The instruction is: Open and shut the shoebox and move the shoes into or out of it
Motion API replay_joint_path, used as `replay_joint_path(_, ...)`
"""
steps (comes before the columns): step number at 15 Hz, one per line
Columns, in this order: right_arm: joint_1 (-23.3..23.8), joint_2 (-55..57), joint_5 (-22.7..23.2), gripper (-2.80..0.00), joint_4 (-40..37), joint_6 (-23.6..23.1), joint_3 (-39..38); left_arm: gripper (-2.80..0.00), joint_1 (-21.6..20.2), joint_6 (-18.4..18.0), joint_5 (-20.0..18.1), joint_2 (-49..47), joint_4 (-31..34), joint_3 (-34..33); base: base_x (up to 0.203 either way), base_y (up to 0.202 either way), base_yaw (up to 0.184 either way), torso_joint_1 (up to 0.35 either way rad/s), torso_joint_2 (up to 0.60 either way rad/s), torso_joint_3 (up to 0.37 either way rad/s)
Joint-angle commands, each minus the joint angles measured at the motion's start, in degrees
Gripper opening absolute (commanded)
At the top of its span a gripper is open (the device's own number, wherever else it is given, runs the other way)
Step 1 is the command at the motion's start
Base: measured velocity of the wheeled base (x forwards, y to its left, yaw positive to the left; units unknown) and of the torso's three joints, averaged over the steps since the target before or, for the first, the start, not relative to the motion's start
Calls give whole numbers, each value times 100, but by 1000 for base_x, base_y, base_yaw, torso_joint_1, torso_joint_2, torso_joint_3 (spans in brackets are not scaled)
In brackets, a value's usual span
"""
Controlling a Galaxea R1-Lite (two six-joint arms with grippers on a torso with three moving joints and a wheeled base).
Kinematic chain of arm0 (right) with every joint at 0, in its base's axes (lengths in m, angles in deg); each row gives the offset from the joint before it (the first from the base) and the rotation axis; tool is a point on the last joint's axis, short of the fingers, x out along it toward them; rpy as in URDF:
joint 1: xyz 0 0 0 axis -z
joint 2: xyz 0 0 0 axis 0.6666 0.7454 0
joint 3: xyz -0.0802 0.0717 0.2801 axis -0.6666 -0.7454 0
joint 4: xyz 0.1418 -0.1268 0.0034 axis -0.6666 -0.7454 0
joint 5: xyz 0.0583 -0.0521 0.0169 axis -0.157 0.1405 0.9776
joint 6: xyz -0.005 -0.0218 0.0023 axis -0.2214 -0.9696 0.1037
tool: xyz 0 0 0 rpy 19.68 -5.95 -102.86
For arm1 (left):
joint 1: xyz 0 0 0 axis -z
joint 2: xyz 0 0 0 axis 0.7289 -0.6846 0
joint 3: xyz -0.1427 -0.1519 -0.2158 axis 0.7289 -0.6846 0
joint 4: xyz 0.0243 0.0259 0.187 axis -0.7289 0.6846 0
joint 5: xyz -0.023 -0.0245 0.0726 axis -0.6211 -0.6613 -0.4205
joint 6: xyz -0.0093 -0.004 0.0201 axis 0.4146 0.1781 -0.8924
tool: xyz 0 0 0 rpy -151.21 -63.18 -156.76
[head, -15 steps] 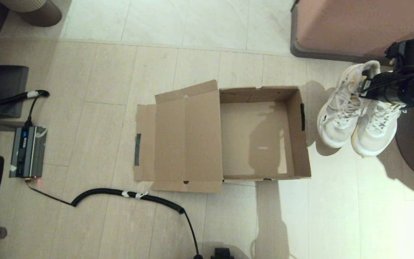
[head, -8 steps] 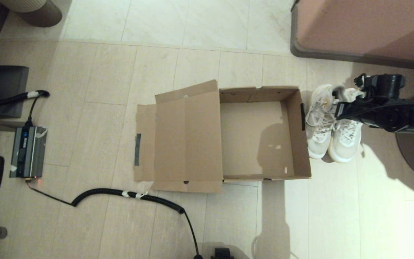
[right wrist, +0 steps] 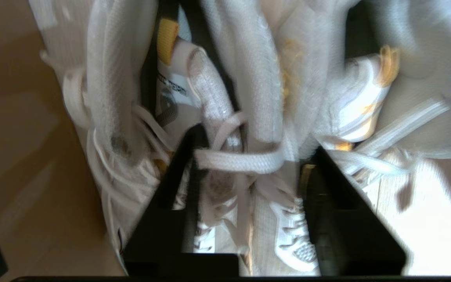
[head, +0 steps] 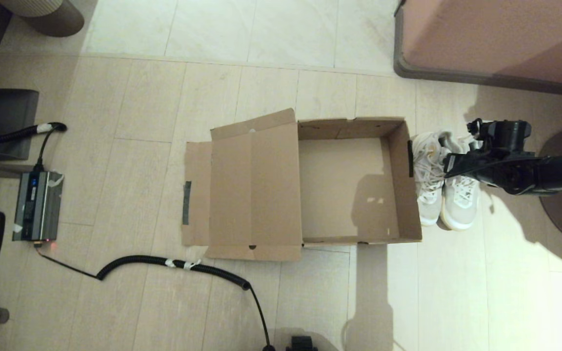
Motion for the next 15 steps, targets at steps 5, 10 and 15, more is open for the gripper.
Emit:
replay_joint_path(5, -9, -430, -64, 0, -15, -6, -384, -280, -2, -1, 1, -7, -2, -44, 0, 0, 0, 0, 0, 0)
replay_joint_path(10, -30, -1811, -61, 0, -45, -27, -1120, -280, -2, -1, 1, -7, -2, -44, 0, 0, 0, 0, 0, 0)
replay_joint_path(15, -146, -3812, -52, -280, -52, -25, -2757, -280, -2, -1, 1, -7, -2, -44, 0, 0, 0, 0, 0, 0)
